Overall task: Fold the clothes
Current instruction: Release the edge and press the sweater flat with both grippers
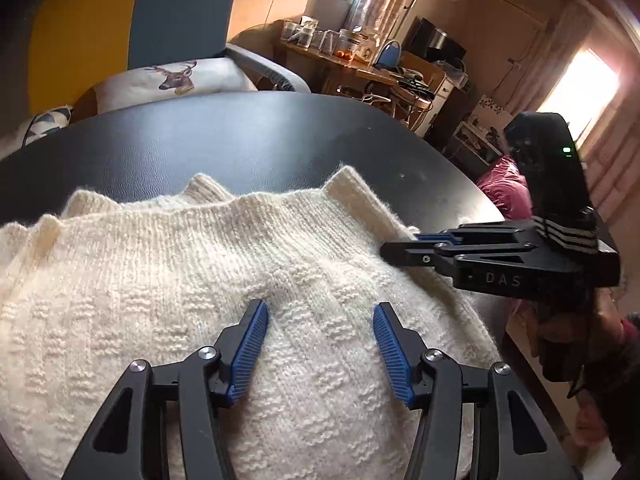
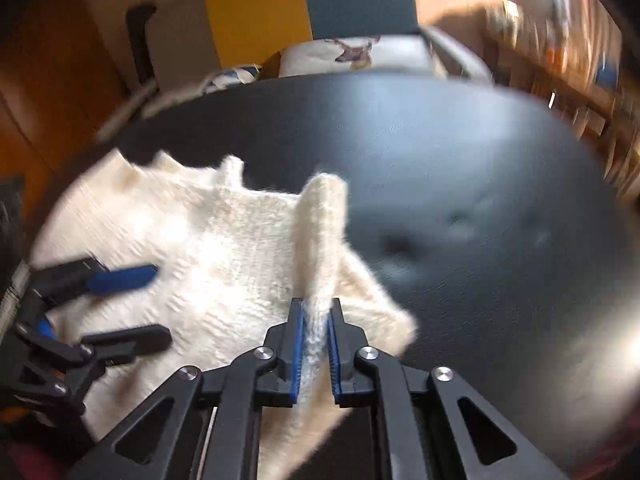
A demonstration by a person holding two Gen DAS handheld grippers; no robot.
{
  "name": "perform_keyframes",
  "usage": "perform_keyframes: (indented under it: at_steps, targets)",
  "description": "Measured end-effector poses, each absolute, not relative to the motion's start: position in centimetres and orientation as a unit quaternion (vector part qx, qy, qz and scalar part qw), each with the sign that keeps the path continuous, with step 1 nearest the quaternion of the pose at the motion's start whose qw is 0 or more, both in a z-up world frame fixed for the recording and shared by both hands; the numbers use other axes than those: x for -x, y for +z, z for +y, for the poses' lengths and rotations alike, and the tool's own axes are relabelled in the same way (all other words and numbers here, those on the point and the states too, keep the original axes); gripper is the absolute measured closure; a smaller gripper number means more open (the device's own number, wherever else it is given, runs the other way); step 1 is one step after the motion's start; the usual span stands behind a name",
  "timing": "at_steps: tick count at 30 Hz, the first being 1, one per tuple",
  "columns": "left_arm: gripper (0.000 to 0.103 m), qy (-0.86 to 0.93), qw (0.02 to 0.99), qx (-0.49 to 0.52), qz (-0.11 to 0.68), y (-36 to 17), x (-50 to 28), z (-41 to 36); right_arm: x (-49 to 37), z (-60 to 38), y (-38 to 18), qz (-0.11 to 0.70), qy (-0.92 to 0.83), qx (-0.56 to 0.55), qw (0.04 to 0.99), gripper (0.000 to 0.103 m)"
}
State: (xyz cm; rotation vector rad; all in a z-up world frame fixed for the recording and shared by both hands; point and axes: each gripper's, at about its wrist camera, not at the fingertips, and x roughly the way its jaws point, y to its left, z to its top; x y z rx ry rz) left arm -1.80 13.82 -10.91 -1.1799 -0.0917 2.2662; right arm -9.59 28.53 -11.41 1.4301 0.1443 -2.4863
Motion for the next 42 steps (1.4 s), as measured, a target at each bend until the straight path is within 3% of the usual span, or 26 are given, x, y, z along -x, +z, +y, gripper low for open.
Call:
perform_keyframes:
  at_steps: [2, 7, 10, 14, 16, 18, 22, 26, 29, 35, 42]
  targets:
    - [0.042, 0.850, 0.273, 0.447, -0.053, -11.3, 2.2, 14.7, 8.3, 28.6, -12.3, 0.117, -0.850, -0.505, 0.099, 0.094]
    - [0.028, 0.858, 0.259, 0.438, -0.066, -11.0, 2.5, 15.9, 9.7, 31.2, -13.6, 0.080, -0.852, -0.513, 0.068, 0.095]
    - [0.027, 0.861, 0.265, 0.424, -0.092, -9.5, 2.0, 13.8, 10.2, 32.2, -13.4, 0.052, -0.856, -0.511, 0.065, 0.094]
    - [0.027, 0.864, 0.274, 0.404, -0.126, -7.5, 1.3, 11.1, 9.4, 32.7, -11.2, 0.026, -0.876, -0.479, 0.055, 0.081]
    - [0.027, 0.864, 0.278, 0.393, -0.144, -6.5, 0.9, 9.7, 8.5, 32.6, -9.3, 0.019, -0.894, -0.446, 0.041, 0.080]
    - [0.027, 0.869, 0.278, 0.378, -0.158, -5.3, 0.2, 7.4, 7.5, 31.4, -7.7, -0.023, -0.902, -0.423, 0.077, 0.075]
    - [0.027, 0.894, 0.242, 0.336, -0.171, -3.0, -3.6, -2.5, 6.8, 26.2, -7.5, -0.110, -0.871, -0.428, 0.216, 0.074]
    - [0.026, 0.904, 0.198, 0.331, -0.188, -3.4, -7.1, -12.6, 5.1, 18.8, -8.8, -0.134, -0.819, -0.456, 0.323, 0.074]
    - [0.026, 0.887, 0.203, 0.366, -0.198, -5.9, -8.4, -16.8, 5.0, 15.5, -9.9, -0.103, -0.813, -0.472, 0.326, 0.074]
    - [0.027, 0.854, 0.275, 0.396, -0.197, -9.6, -9.5, -17.8, 6.5, 12.4, -12.6, -0.056, -0.810, -0.502, 0.298, 0.074]
    - [0.035, 0.812, 0.337, 0.415, -0.235, -12.2, -7.9, -18.2, 6.5, 14.3, -13.6, -0.113, -0.801, -0.497, 0.316, 0.074]
